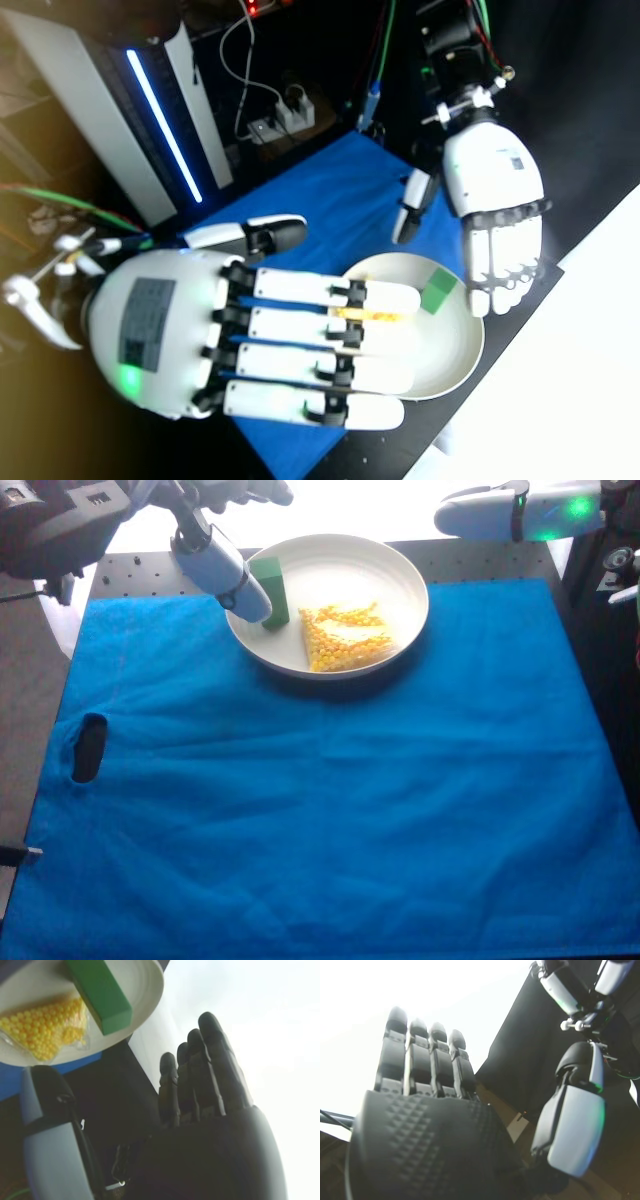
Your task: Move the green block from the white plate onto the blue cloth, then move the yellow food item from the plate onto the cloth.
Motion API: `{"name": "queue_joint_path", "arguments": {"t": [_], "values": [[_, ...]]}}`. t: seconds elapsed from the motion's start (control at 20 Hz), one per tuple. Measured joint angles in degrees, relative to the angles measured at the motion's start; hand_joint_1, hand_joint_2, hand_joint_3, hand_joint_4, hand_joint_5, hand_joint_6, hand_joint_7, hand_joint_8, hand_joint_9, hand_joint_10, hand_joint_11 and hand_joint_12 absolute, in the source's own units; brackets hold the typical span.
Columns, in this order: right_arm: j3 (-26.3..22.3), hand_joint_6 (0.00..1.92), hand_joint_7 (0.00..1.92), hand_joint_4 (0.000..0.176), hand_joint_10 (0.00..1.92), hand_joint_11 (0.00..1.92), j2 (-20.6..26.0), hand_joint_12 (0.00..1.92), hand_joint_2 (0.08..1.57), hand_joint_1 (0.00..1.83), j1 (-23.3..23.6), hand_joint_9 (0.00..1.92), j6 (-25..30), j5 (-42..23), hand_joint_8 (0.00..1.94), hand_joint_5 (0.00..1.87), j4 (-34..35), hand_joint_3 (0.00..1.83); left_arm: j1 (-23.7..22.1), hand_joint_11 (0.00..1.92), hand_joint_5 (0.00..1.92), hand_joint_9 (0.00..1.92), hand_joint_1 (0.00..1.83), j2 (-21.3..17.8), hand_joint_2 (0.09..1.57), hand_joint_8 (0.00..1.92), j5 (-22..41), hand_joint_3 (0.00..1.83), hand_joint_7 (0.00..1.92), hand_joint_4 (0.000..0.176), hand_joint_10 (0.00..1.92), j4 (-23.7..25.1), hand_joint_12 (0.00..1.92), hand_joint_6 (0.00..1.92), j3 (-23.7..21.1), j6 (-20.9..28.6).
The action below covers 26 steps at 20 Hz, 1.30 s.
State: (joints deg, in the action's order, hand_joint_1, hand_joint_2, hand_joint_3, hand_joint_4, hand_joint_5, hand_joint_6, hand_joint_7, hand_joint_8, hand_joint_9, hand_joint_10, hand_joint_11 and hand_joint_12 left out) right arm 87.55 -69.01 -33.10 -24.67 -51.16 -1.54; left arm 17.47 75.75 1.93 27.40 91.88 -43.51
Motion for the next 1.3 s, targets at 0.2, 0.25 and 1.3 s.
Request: {"name": "queue_joint_path", "arguments": {"t": [0.2, 0.25, 1.3], "values": [[-0.28, 0.0, 0.22, 0.0, 0.01, 0.15, -0.07, 0.2, 0.78, 0.67, 0.0, 0.18, 0.0, -0.07, 0.0, 0.21, 0.04, 0.01, 0.2, 0.54, 0.35, 0.43, 0.75, 2.1, 0.8, 0.01, -0.98, 0.01, 0.43, 0.004, 0.01, -0.02, 0.25, 0.01, 2.05, -0.02], [-0.28, 0.0, 0.22, 0.0, 0.01, 0.16, -0.15, 0.2, 0.78, 0.66, 0.0, 0.19, -0.02, -0.09, 0.0, 0.21, 0.07, 0.01, 0.2, 0.53, 0.37, 0.45, 0.76, 2.6, 0.88, 0.0, -1.22, 0.01, 0.44, 0.0, 0.01, -0.04, 0.24, 0.01, 2.45, 0.0], [-1.51, 0.01, 0.32, 0.0, 0.01, 0.29, -0.42, 0.29, 0.73, 0.64, 0.0, 0.33, 0.0, -2.16, 0.01, 0.25, 0.11, 0.0, 2.1, 0.79, 0.51, 0.98, 0.84, 6.16, 0.84, 0.0, -3.04, 0.0, 0.75, 0.007, 0.07, 0.11, 0.89, 0.0, 6.69, 0.0]]}}
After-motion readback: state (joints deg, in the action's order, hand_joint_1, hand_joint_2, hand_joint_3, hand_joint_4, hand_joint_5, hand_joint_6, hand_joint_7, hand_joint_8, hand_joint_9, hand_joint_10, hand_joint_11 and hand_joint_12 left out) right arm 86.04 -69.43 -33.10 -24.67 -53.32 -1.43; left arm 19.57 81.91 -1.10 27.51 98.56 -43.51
